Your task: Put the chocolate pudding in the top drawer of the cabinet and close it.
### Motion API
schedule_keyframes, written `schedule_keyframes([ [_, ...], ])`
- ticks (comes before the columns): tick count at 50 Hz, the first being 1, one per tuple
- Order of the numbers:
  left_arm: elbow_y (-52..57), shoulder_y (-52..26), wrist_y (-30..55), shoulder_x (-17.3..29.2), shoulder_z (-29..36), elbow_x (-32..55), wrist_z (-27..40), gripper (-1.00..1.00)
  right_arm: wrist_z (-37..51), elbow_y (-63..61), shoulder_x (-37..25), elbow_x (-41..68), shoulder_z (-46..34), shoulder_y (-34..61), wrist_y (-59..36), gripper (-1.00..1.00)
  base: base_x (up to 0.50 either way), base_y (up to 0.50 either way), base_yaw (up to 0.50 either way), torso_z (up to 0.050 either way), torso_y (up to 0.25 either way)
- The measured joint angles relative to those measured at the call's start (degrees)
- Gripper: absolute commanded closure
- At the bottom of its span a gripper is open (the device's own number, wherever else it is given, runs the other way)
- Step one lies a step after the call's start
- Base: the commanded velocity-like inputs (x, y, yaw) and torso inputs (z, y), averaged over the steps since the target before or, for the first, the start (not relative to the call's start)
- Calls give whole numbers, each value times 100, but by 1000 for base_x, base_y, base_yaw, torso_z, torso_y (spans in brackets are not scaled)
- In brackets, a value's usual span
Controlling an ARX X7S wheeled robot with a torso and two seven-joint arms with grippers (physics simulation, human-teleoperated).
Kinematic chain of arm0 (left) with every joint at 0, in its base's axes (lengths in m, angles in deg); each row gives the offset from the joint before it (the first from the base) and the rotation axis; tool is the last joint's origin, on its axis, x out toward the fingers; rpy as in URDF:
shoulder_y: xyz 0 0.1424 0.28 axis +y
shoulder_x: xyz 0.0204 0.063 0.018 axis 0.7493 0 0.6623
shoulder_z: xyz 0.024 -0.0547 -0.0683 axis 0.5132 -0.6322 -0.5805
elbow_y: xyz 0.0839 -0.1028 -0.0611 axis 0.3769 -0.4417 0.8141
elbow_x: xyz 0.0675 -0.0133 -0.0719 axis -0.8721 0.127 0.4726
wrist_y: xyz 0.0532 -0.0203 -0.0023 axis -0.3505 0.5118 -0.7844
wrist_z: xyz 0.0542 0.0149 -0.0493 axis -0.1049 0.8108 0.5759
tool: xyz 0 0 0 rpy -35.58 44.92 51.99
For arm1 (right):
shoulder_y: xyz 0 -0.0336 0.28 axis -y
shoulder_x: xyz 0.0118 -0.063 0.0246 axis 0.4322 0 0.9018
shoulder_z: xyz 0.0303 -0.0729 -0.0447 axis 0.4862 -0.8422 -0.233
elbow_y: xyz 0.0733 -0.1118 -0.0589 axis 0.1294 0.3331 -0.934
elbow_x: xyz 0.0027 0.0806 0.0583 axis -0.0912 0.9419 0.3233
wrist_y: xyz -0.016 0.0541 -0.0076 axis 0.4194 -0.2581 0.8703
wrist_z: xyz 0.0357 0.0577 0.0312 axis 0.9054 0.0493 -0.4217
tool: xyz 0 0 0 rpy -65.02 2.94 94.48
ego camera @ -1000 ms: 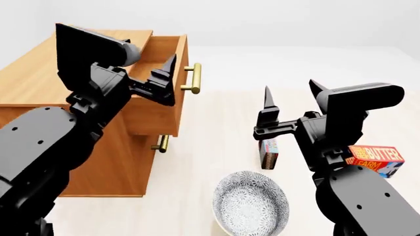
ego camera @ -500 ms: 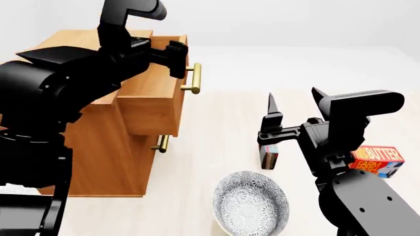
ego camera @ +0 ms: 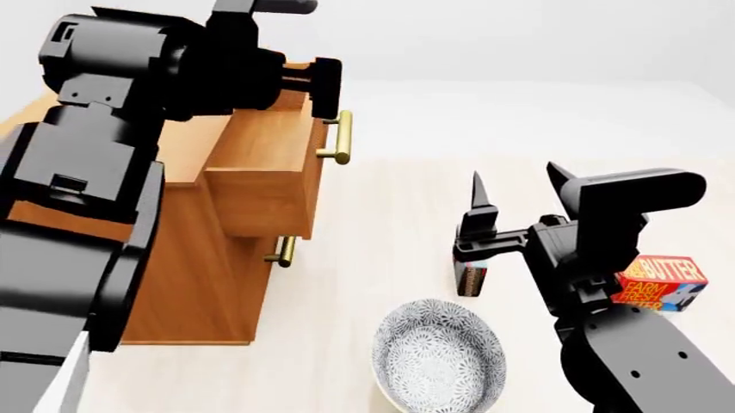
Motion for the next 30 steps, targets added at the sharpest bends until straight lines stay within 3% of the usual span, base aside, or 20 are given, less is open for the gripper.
schedule_keyframes([
  [15,-811,-313,155,-305,-718,-1066,-340,-100,-2,109,-20,5,-10,-50,64,-100,0,0,0,0,0],
  [30,-994,-367,419,-389,-824,-1239,-521,-100,-3,194,-30,2,-32,-83,145,-100,0,0,0,0,0],
])
